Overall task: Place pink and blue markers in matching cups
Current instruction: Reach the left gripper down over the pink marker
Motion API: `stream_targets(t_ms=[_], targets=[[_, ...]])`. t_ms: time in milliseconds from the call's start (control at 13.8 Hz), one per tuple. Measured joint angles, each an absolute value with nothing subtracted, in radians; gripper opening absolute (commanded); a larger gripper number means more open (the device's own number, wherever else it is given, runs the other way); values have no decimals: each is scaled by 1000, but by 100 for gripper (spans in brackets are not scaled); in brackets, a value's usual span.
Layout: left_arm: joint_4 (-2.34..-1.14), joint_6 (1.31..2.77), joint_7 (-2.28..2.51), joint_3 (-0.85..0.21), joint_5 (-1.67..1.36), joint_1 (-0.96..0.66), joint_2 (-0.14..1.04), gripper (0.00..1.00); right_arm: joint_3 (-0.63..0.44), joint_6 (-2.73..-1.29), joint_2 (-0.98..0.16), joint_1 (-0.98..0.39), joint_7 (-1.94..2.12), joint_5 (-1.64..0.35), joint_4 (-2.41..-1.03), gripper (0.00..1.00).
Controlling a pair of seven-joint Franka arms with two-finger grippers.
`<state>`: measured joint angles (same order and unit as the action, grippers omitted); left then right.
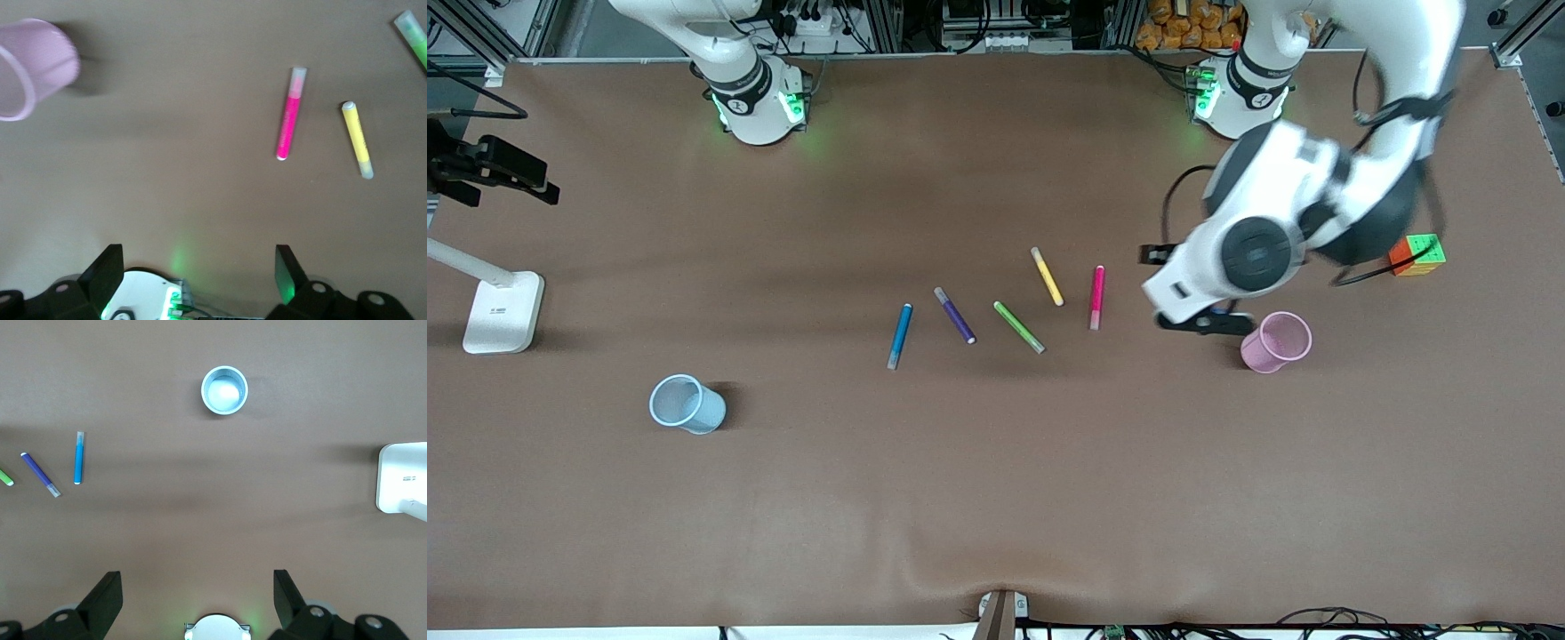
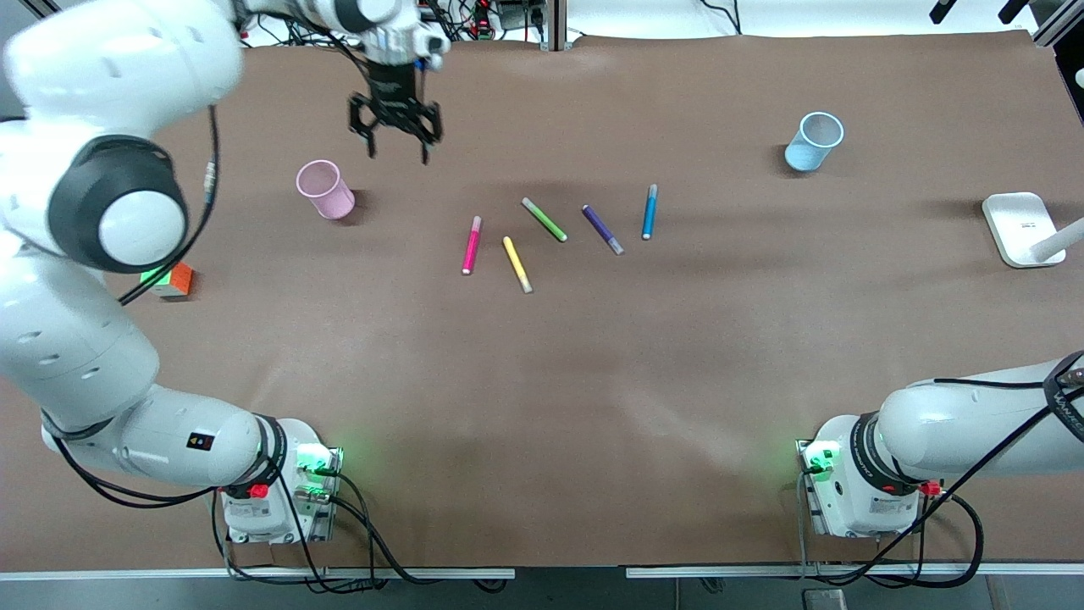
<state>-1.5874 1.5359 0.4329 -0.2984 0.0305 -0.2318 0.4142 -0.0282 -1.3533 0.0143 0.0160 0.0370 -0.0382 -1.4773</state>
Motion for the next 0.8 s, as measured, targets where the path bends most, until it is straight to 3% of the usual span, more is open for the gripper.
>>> stream_targets(t_ms=[290, 435, 798], targets=[[-1590, 1654, 458, -297, 33, -289, 537, 100, -31, -1353, 14, 16, 37, -38, -1477, 100], [-1596, 1710, 458, -297, 34, -289, 577, 88, -31, -1353, 14, 16, 37, -38, -1477, 100], [-1610, 1808, 458, -297, 34, -309, 648, 73, -31, -1353, 14, 16, 37, -38, -1477, 100]])
